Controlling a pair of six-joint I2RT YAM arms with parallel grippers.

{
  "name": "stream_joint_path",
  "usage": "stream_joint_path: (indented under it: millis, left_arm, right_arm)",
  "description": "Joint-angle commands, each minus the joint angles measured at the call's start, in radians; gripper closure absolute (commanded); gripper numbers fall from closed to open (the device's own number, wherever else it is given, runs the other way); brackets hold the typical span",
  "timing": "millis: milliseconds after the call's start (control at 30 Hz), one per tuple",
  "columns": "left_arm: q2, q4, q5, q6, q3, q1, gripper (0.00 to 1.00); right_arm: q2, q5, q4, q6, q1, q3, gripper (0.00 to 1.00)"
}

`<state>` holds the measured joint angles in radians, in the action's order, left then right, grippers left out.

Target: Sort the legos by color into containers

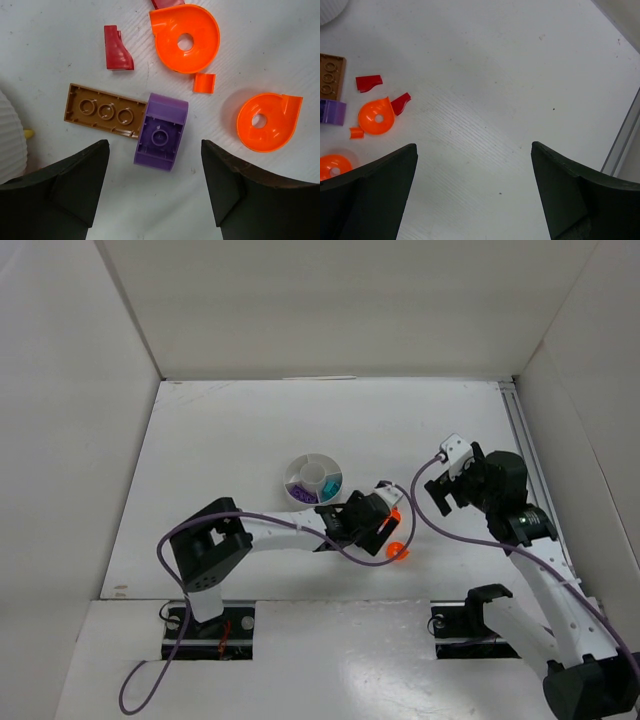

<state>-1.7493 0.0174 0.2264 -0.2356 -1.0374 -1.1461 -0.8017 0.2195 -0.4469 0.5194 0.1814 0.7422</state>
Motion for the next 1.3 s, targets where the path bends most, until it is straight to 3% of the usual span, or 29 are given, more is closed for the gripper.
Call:
stream_joint_path:
  millis: [0, 133, 267, 533, 867, 1100, 1167, 1267]
  left_arm:
    - [-0.016, -0.047, -0.024, 0.053, -0.056, -0.006, 0.31]
    - [-0.064, -0.047, -0.05, 0.062, -0.076, -0.006, 0.34]
    - [-0.079, -0.047, -0.05, 0.062, -0.076, -0.006, 0.46]
    - [-0.021, -0.082, -0.041, 0.028, -0.066, -0.006, 0.79]
    - [0.21, -0.143, 0.056, -0.063, 0.051, 0.003, 0.88]
    - [0.525, -0.175, 0.129, -0.272, 0.23, 0.147, 0.88]
    - [0.628, -0.23, 0.152, -0.31, 0.318, 0.183, 0.82]
    - [0.709, -0.275, 0.092, -0.311, 0.384, 0.224, 0.8]
  right_arm:
    - [-0.002, 0.034, 0.001, 0.001, -0.022, 0.003, 0.0]
    - [-0.002, 0.043, 0.001, 0.01, -0.022, 0.003, 0.0]
    - [-0.002, 0.043, 0.001, 0.01, -0.022, 0.003, 0.0]
    - [-0.002, 0.043, 0.001, 0.01, -0.022, 0.003, 0.0]
    - [0.018, 0.075, 0.01, 0.019, -0.022, 0.003, 0.0]
    - [0.027, 0.104, 0.019, 0.028, -0.031, 0.003, 0.0]
    - [0.018, 0.104, 0.028, 0.028, -0.031, 0.003, 0.0]
    - [0.007, 0.124, 0.028, 0.028, -0.031, 0.003, 0.0]
